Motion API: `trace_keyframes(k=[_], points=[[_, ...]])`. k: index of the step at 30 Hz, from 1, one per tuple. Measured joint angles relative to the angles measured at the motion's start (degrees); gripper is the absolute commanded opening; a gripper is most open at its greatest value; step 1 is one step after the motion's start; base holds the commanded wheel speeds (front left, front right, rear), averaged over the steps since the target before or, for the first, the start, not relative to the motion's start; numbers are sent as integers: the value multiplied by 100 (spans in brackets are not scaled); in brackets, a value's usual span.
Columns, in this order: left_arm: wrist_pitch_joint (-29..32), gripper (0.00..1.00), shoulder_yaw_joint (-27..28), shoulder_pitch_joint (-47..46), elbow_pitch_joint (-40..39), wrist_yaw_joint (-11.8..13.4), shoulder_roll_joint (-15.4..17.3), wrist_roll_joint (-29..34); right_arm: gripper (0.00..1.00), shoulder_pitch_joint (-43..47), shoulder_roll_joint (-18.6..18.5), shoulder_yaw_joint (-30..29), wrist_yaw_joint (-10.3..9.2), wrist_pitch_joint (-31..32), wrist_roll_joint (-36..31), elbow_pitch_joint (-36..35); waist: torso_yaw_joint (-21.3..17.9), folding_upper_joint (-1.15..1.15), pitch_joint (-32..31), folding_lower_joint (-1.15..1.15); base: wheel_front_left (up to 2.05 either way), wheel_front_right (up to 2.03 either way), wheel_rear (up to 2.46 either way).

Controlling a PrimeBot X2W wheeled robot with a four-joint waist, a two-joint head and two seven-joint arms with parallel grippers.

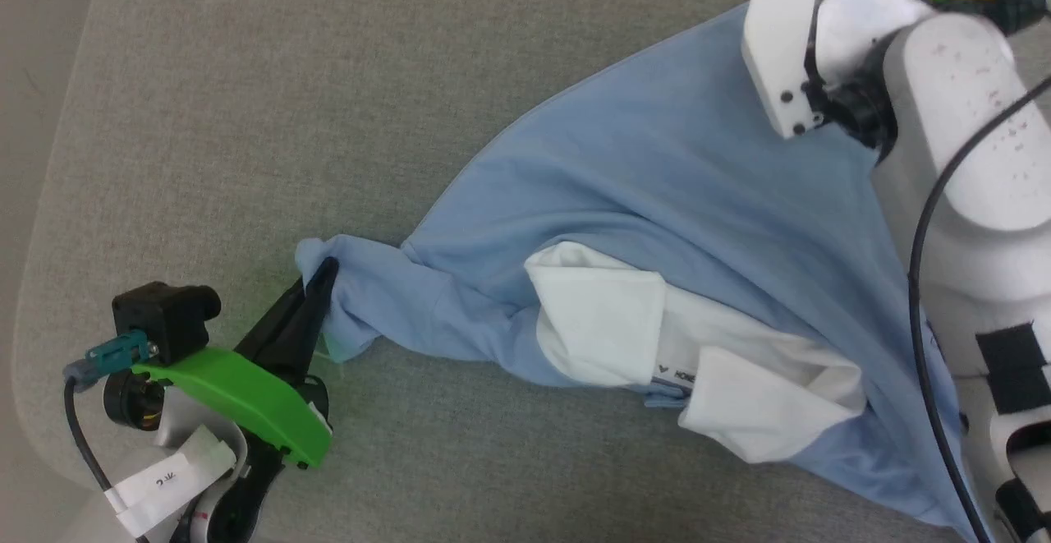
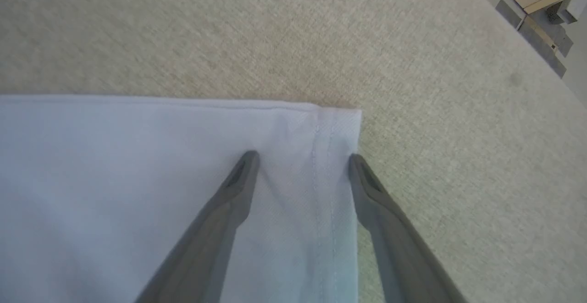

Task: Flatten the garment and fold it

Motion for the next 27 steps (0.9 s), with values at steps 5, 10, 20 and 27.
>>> trace_keyframes(k=[5, 10, 20, 27], points=[[-35, 0, 23, 0, -53, 0, 2, -33, 100, -322, -24, 247, -1, 376, 93, 31, 129, 0, 217, 0, 0, 0, 0], [-45, 0, 20, 1, -33, 1, 3, -45, 0, -388, -59, 233, 0, 610, 350, 47, 148, 0, 183, 0, 0, 0, 0], [11, 0, 20, 52, 148, 142, 8, -88, 0, 281, -89, -443, 0, -431, 759, -326, -22, 0, -442, 0, 0, 0, 0], [85, 0, 14, 315, 163, 467, -112, -159, 0, 1277, -326, -877, 1, -979, 1415, -1281, -316, 0, -1180, 0, 0, 0, 0]])
